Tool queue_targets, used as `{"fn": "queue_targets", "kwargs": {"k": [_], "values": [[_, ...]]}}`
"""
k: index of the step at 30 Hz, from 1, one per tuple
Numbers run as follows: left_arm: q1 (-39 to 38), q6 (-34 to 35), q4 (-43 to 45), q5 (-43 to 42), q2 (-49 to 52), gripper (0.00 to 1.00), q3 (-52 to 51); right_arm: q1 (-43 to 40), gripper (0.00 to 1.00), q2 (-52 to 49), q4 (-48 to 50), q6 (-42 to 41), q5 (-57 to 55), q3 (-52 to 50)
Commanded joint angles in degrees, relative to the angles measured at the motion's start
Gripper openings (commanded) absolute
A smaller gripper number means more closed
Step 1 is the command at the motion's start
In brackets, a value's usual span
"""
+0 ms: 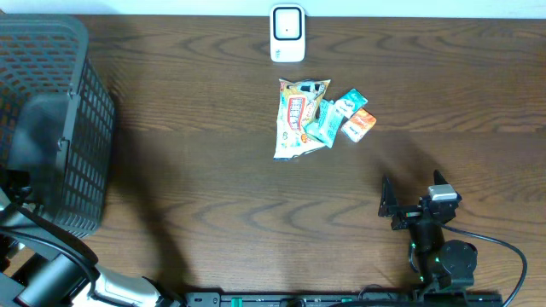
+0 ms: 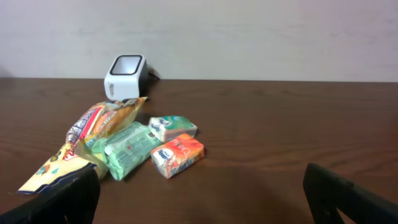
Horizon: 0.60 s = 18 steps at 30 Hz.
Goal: Scan the item barcode
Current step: 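Lower the left gripper onto the green Zam-Buk tin and grasp it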
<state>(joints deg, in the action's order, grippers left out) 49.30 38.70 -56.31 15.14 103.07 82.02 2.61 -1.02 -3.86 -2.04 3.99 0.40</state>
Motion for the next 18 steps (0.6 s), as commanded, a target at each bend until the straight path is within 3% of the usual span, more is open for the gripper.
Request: {"fn": "queue_targets", "kwargs": {"k": [1,8,18], "values": [[-0.02,-1.01,0.83,0.31,0.61,0.73,-0.44,0.46,0.99,0.20,-0.24,0.85,-0.46,-0.09],[-0.02,-7.63,3.78,-6.32,0.61,0.73,-0.44,0.46,0.99,0.20,-0.24,0.85,-0.46,-0.09],[0.04,-7.15,4.70,-5.01,0.68,0.73,-1.51,0.46,0.99,0.20,-0.24,0.85,-0.46,-0.09]]}}
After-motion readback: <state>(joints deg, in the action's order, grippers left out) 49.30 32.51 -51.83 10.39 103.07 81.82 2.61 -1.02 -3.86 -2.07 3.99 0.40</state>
